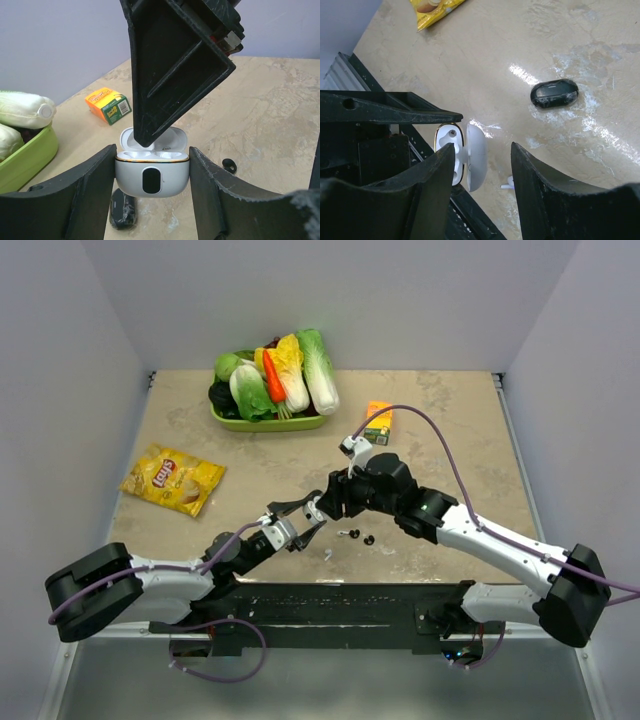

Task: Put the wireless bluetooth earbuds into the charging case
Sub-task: Open the charging case, then adjust the charging case.

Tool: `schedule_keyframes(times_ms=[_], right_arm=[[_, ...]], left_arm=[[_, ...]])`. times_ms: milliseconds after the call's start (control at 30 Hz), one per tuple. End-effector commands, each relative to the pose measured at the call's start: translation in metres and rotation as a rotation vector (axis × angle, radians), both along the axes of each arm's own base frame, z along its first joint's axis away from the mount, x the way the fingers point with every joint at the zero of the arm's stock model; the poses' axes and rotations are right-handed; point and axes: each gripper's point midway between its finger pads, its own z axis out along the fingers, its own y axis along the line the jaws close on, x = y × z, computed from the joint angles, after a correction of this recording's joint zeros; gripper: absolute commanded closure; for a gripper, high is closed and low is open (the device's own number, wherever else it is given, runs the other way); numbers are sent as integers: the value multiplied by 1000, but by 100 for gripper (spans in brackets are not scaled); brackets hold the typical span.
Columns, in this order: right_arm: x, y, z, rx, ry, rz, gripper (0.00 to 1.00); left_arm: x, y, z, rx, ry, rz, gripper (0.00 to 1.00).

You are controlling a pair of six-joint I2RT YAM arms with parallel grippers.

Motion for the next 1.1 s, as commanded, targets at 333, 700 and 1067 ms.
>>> schedule_keyframes(times_ms=[333,700,1067], right_arm=[[7,12,10,63,-6,17,62],[3,12,8,54,4,36,73],[2,11,1,58,29,23,55]], left_arm=[[-10,4,36,-138,-69,-28,100],[-10,5,37,-157,-71,-27,100],[-12,8,44,-190,-88,-30,100]])
